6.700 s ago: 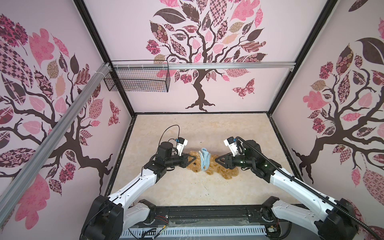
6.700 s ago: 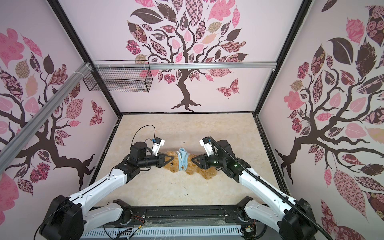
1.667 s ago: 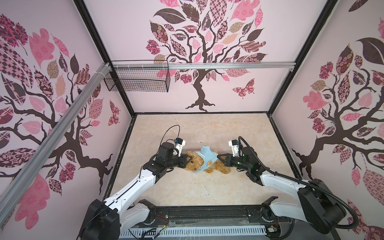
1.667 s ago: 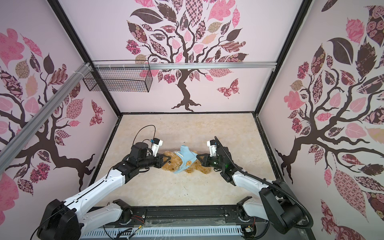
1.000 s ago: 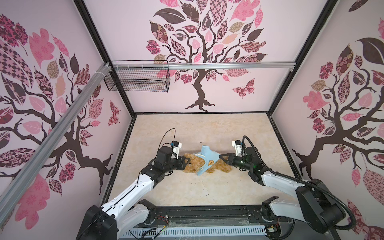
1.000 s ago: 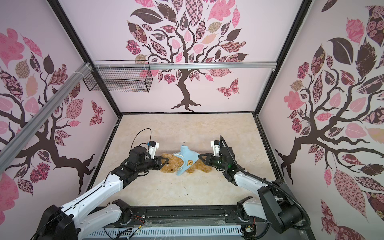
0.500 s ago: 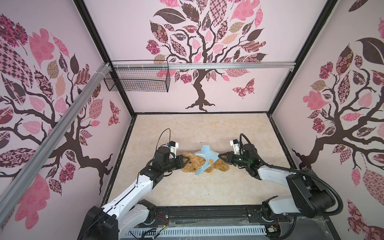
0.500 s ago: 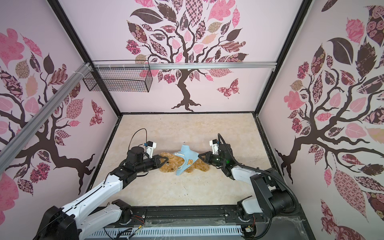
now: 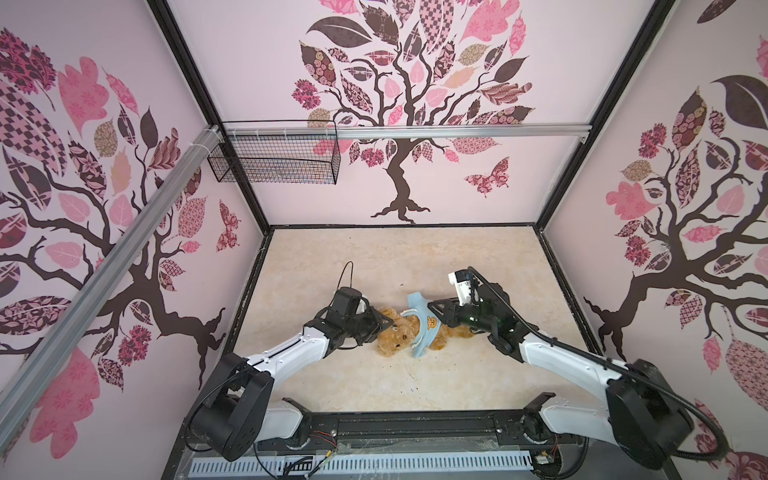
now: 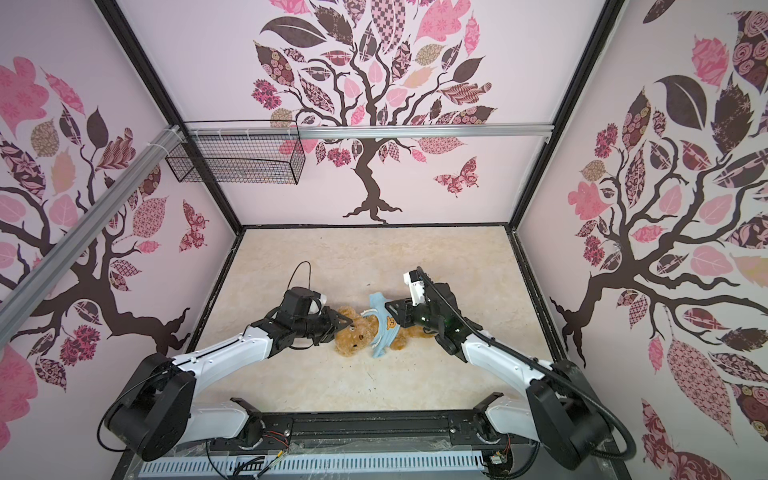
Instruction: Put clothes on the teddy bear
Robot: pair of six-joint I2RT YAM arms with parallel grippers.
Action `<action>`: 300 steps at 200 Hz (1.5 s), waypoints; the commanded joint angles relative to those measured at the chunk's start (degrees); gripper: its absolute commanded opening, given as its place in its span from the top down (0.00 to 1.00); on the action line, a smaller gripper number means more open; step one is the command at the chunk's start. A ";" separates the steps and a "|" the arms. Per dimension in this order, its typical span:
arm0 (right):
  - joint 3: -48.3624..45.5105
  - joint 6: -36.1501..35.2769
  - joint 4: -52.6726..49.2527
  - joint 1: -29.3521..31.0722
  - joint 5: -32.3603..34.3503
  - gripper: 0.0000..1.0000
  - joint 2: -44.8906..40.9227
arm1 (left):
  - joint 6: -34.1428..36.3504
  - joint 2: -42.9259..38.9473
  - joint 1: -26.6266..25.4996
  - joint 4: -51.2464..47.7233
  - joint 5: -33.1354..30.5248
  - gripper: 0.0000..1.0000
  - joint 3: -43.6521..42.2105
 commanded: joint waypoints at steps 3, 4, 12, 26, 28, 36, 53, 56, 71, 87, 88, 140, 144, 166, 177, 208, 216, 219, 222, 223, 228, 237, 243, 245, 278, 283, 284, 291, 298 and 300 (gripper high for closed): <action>3.19 1.10 4.54 -0.02 -1.02 0.75 9.08 | 6.82 -2.34 0.10 -4.14 -1.74 0.49 4.25; 3.37 1.09 4.53 -0.02 -0.95 0.76 9.53 | 7.26 -2.52 0.16 -4.53 -1.88 0.48 4.26; 5.01 0.94 4.40 -0.21 -0.64 0.79 12.60 | 10.63 -4.31 0.64 -6.90 -3.54 0.42 4.11; 8.03 0.08 2.54 -0.70 0.09 0.82 17.64 | 16.02 -8.28 1.79 -11.83 -7.82 0.30 3.39; 8.51 -0.03 2.22 -0.86 0.02 0.82 18.49 | 16.70 -8.96 2.03 -12.34 -8.28 0.26 3.17; 10.11 -0.50 1.17 -1.55 -0.20 0.84 21.58 | 19.37 -11.86 2.45 -13.91 -10.21 0.19 2.26; 12.99 0.05 0.39 -3.21 -1.72 0.86 27.20 | 22.63 -18.43 1.59 -15.17 -13.80 0.09 -0.42; 13.55 0.17 0.29 -3.50 -2.25 0.86 28.09 | 22.84 -19.66 1.24 -14.88 -14.15 0.09 -1.04; 15.62 0.18 -0.29 -4.07 -4.09 0.88 31.04 | 23.22 -23.64 -1.20 -13.06 -15.64 0.08 -3.95; 16.60 -0.92 -1.11 -4.08 -4.96 0.89 32.28 | 24.24 -24.72 -2.87 -11.42 -17.80 0.08 -5.95; 16.67 -1.02 -1.24 -4.12 -4.98 0.89 32.34 | 24.45 -24.66 -2.96 -11.34 -17.95 0.08 -6.03; 18.80 -4.28 -4.00 -4.08 -4.46 0.90 34.26 | 30.15 -12.02 -4.27 -6.90 -18.75 0.06 -1.51; 18.91 -4.24 -4.00 -4.07 -4.56 0.90 34.45 | 30.19 -10.88 -4.30 -6.39 -17.93 0.06 -0.90; 18.80 -4.22 -3.92 -4.12 -4.83 0.90 34.85 | 29.79 -5.12 -4.36 -3.86 -15.12 0.06 1.67; 18.85 -4.26 -3.80 -4.11 -4.99 0.90 34.93 | 30.00 -2.52 -4.37 -3.46 -14.96 0.07 3.05; 19.10 -4.78 -4.12 -4.08 -4.84 0.90 34.86 | 30.71 2.18 -4.37 -3.04 -14.77 0.11 6.36; 19.10 -5.03 -4.31 -4.07 -4.69 0.91 34.77 | 30.77 2.68 -4.36 -2.92 -15.08 0.13 6.83; 19.15 -5.10 -4.28 -4.10 -4.73 0.91 34.77 | 30.85 2.87 -4.36 -2.84 -15.33 0.14 7.01; 19.13 -5.15 -4.35 -4.12 -4.68 0.91 34.77 | 31.02 3.03 -4.36 -2.66 -15.44 0.15 7.11; 19.12 -5.16 -4.35 -4.09 -4.67 0.91 34.73 | 31.02 3.11 -4.40 -2.61 -15.45 0.16 7.14; 19.19 -5.31 -4.33 -4.11 -4.58 0.91 34.68 | 31.16 3.43 -4.38 -2.47 -15.63 0.18 7.37; 19.34 -5.51 -4.66 -4.07 -4.47 0.91 34.68 | 31.38 4.07 -4.36 -2.48 -15.90 0.23 7.93; 19.52 -5.60 -4.79 -4.08 -4.48 0.91 34.68 | 31.39 4.44 -4.37 -2.45 -15.68 0.29 8.28; 19.60 -5.56 -4.86 -4.14 -4.48 0.91 34.68 | 31.35 4.64 -4.36 -2.46 -15.65 0.31 8.43; 20.29 -6.06 -6.69 -4.12 -3.69 0.81 31.73 | 28.74 4.68 -4.37 -3.64 -12.93 0.63 9.05; 20.19 -6.17 -7.09 -4.08 -3.26 0.79 30.58 | 27.99 4.26 -4.37 -4.01 -12.92 0.67 8.89; 20.17 -6.19 -7.13 -4.08 -3.21 0.78 30.26 | 27.73 4.16 -4.37 -4.07 -12.87 0.68 8.87; 19.92 -6.34 -7.70 -4.07 -2.55 0.75 28.37 | 26.65 3.69 -4.32 -4.76 -12.84 0.74 8.60; 19.66 -6.60 -8.51 -4.07 -1.93 0.71 26.02 | 25.63 3.09 -4.28 -5.57 -12.71 0.79 8.53; 19.53 -6.69 -8.75 -4.07 -1.74 0.71 25.46 | 25.36 2.98 -4.32 -5.86 -12.69 0.81 8.50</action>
